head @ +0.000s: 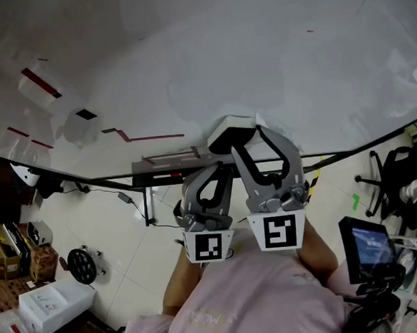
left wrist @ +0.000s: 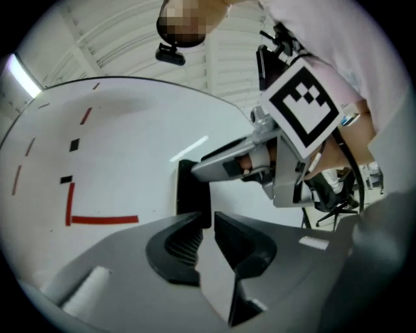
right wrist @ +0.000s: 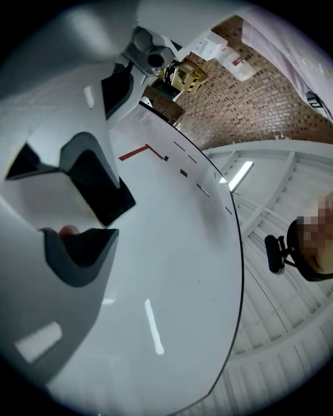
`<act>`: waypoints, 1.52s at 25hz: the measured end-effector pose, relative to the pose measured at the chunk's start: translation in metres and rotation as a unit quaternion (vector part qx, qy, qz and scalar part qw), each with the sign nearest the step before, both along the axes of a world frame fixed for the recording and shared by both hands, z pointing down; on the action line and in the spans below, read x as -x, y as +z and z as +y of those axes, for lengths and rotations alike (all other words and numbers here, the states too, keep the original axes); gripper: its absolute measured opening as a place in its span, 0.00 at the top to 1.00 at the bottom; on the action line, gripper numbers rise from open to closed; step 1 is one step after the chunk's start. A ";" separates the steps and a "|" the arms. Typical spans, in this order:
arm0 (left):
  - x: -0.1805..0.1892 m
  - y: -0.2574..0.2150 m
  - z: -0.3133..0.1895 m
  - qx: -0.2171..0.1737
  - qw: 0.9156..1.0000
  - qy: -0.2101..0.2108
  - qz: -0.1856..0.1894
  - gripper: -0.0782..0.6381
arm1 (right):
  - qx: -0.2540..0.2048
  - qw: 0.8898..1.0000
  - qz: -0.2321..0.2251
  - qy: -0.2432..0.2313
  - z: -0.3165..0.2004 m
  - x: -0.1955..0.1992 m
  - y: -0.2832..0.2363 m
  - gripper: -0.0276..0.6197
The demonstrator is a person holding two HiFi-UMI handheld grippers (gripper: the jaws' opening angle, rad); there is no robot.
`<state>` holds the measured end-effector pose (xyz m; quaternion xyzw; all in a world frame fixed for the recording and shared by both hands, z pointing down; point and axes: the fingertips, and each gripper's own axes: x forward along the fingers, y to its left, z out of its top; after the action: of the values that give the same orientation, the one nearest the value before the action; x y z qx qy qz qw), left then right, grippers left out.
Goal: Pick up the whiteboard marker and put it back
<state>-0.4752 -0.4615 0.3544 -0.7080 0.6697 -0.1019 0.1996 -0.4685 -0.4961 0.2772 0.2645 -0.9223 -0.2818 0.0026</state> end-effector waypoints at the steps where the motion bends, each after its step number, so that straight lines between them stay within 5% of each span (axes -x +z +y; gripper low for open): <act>1: -0.003 -0.003 -0.003 -0.005 1.000 0.021 -0.001 0.81 | 0.004 1.000 -0.002 0.001 0.002 -0.001 0.000 0.66; 7: -0.004 -0.011 -0.012 -0.007 0.999 0.040 0.006 0.87 | 0.021 0.998 -0.019 0.060 0.010 -0.052 0.008 0.67; 10: -0.004 -0.003 0.013 0.010 1.000 0.007 0.028 0.87 | 0.128 0.989 -0.047 0.052 0.016 -0.083 0.024 0.67; 13: -0.024 0.025 0.056 0.046 0.990 -0.051 0.120 0.87 | 0.241 0.967 -0.084 -0.015 0.038 -0.114 0.048 0.67; 18: -0.117 0.061 0.139 0.067 0.980 -0.106 0.156 0.87 | 0.268 0.956 -0.104 -0.063 0.097 -0.201 0.074 0.67; 21: -0.181 0.077 0.184 0.077 0.975 -0.119 0.169 0.87 | 0.302 0.941 -0.146 -0.043 0.128 -0.277 0.098 0.69; 24: -0.229 0.074 0.216 0.085 0.970 -0.130 0.189 0.87 | 0.333 0.936 -0.116 -0.012 0.154 -0.337 0.129 0.72; 32: -0.338 0.031 0.280 0.083 0.975 -0.090 0.188 0.87 | 0.345 0.935 -0.083 0.017 0.230 -0.445 0.136 0.72; 38: -0.390 0.018 0.322 0.065 0.979 -0.040 0.187 0.87 | 0.286 0.955 -0.069 0.031 0.294 -0.483 0.124 0.75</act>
<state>-0.0857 -0.1398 0.3720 -0.6990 0.7146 -0.0184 0.0204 0.0145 -0.2024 0.4012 0.3002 -0.9535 0.0133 0.0231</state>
